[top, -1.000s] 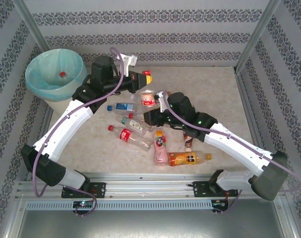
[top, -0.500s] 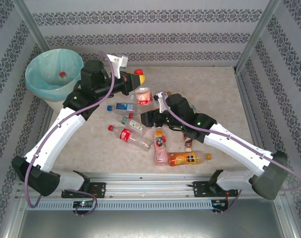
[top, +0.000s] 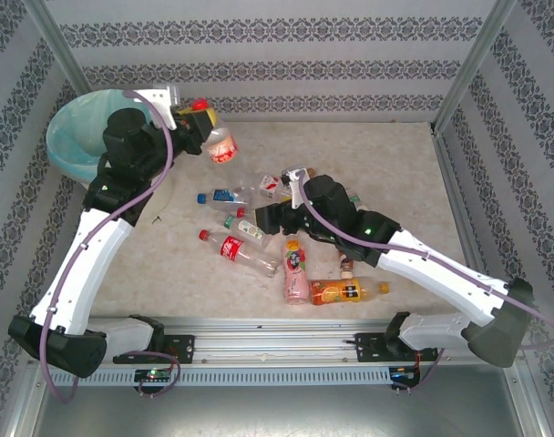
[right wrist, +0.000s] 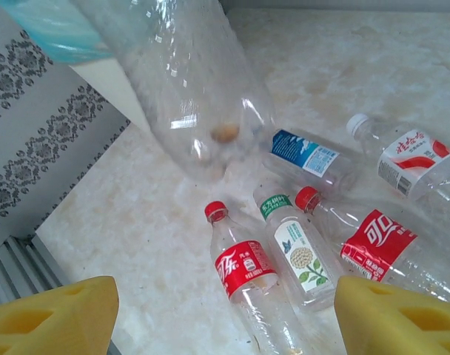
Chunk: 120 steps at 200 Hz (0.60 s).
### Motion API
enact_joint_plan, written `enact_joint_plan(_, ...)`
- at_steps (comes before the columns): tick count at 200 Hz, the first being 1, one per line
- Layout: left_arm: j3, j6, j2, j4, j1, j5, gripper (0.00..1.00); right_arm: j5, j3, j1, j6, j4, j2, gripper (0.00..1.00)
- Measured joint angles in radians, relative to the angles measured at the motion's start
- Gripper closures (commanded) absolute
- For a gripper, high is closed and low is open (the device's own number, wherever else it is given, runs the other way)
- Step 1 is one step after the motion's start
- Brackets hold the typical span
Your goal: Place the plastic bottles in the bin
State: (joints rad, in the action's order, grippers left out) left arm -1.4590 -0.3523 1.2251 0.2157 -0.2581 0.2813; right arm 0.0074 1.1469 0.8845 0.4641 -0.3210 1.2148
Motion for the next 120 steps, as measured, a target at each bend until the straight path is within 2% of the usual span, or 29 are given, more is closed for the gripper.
enact_joint_plan(47, -0.058, 0.076, -0.005, -0.013, 0.057, -0.135, 1.0, 0.083, -0.038, 0.002, -0.018, 0.002, -0.092, 0.29)
enact_joint_plan(120, -0.095, 0.16, 0.0, -0.023, 0.169, -0.274, 1.0, 0.087, -0.055, 0.002, -0.078, -0.004, -0.095, 0.31)
